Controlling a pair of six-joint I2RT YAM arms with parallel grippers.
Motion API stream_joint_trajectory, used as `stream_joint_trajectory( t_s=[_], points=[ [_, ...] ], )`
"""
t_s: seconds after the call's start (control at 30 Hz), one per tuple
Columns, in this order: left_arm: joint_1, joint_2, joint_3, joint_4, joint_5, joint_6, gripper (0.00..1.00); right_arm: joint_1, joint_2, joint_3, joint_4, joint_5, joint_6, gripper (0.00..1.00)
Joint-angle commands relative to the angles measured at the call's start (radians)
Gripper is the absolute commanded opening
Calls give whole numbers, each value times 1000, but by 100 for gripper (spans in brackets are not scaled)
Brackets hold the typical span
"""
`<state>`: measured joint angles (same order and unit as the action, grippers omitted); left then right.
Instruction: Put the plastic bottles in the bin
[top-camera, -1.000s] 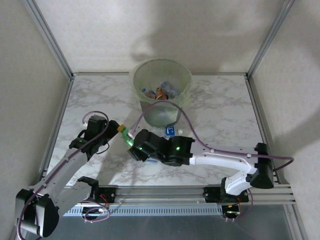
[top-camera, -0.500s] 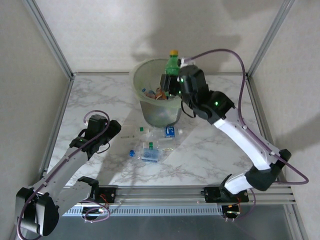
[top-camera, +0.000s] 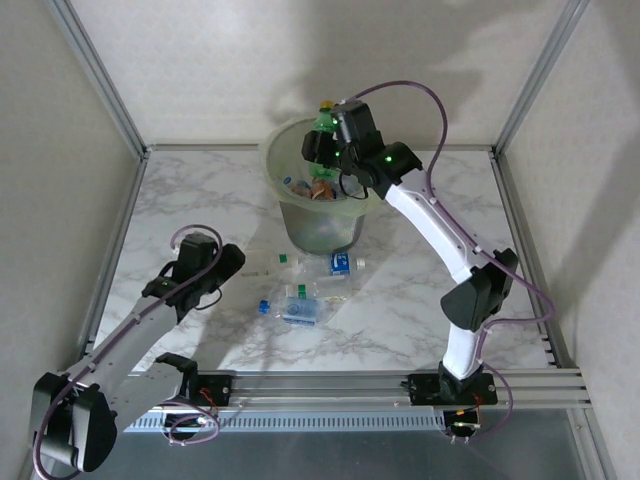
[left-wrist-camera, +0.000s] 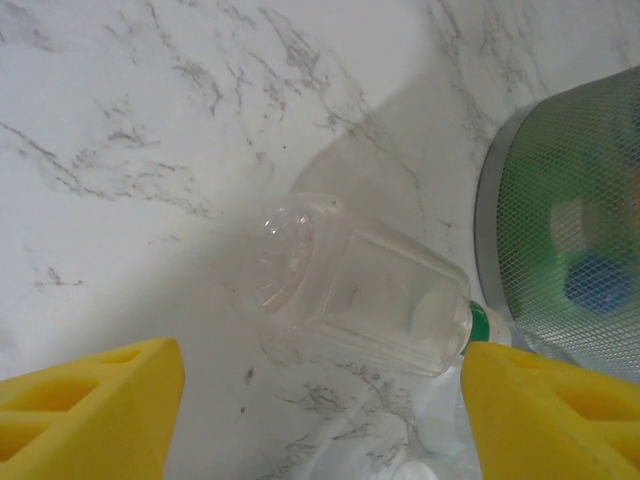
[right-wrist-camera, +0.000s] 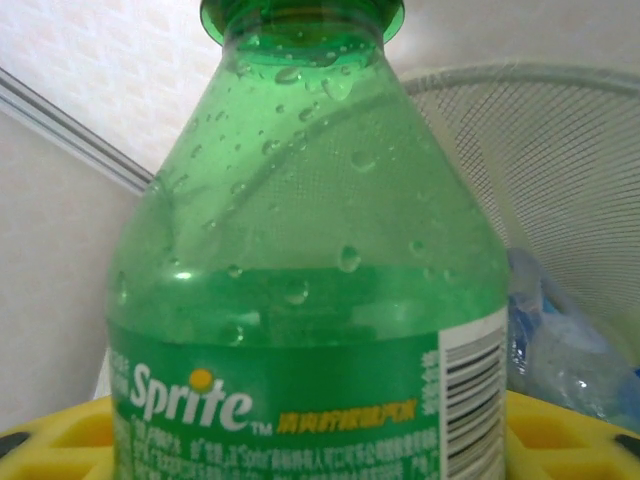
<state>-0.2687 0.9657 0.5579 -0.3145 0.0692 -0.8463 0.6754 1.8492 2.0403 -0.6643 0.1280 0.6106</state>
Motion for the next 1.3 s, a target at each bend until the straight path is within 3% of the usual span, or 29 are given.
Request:
stream_joint_trajectory(
  t_s=[0.0,0.13,0.23,0.5,0.8,1.0,1.27],
  points=[
    [-13,0,-24,22,14,-14,73,-15,29,57,-8,-29,32,63],
    [-17,2,-38,26,12,-12,75,-22,62,98,-19,-33,30,78],
    [-17,2,-40,23,6,-8,77,-22,70,115,-21,-33,25,83],
    [-17,-8,-16,0,9,-34,78,-2,-1,72,11,-46,6,83],
    [-66,-60,12,-78,-3,-56,77,162,-325,-309,147,85,-76,85],
    [-227,-99,66,-251,-143,-105,75,236,-546,-570,175,178,-54,85],
    [-343,-122,41,-324,-61,-272,75,246,-761,-860,240,228,31,86]
  ],
)
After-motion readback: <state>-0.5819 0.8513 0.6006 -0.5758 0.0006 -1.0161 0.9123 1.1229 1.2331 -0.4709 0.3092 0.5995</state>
